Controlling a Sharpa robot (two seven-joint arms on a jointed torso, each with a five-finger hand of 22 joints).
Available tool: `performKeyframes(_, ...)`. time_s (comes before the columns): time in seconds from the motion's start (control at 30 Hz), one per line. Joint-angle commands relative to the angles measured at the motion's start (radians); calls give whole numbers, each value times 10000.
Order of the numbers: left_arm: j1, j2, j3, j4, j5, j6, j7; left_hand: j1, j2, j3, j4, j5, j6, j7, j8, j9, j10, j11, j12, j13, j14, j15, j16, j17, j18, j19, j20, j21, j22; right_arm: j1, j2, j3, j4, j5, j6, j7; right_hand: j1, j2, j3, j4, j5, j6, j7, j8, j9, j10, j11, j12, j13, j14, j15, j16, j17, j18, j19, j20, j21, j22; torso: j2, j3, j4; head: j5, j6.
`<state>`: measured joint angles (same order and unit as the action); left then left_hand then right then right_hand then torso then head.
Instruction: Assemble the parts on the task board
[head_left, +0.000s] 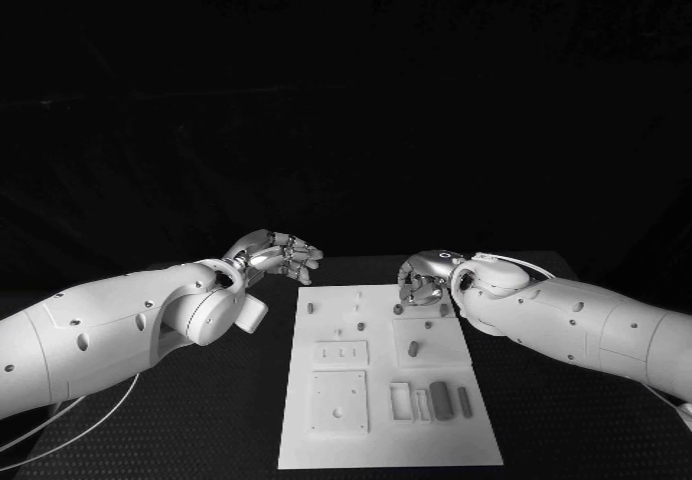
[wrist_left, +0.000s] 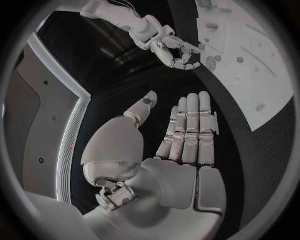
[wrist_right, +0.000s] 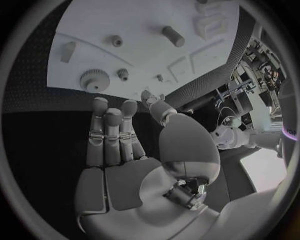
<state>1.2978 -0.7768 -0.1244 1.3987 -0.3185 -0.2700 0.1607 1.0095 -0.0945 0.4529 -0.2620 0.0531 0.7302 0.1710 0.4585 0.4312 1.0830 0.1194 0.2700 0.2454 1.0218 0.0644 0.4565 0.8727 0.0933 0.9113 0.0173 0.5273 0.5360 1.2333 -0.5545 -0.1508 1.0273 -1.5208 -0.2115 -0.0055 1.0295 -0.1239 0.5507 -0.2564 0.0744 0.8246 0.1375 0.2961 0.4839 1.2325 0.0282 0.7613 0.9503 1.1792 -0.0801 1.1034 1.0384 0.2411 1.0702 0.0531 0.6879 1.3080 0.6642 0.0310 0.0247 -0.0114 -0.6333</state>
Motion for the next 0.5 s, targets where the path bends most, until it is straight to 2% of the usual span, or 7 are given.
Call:
performKeyframes(0.03,14,16,11,35,-81,48,87,-116,16,-21,57,-23,-7,85,-74,18,49,0,-80,20,-58,-5,-60,13,49,-18,-74,-48,-14,-63,114,-8,-138,-523,138,-249,28,-83,16,35,53,44,45,-66,20,-92,-15,197,208,-58,12,181,84,207,-64,-10,136,262,238,65,115,-28,27)
performKeyframes(0.23,14,108,12,-20,-45,72,87,-140,15,-21,67,-22,-23,106,-112,33,26,14,-122,49,-69,4,-81,24,17,-25,-99,-67,-14,-171,195,-13,-154,-661,249,-390,19,-37,27,34,52,99,45,-117,49,-147,-14,504,491,-82,12,482,190,207,-77,-44,396,263,387,110,181,-113,-4)
performKeyframes(0.5,13,139,12,-93,13,125,88,-178,48,-16,94,-23,4,84,-138,71,-20,39,-194,92,-97,21,-119,40,-38,-44,-136,-100,-16,-196,197,-18,-198,-761,155,-506,37,12,53,12,52,169,38,-180,87,-138,-20,883,773,-80,3,912,317,207,-71,-110,767,262,494,124,208,-146,25)
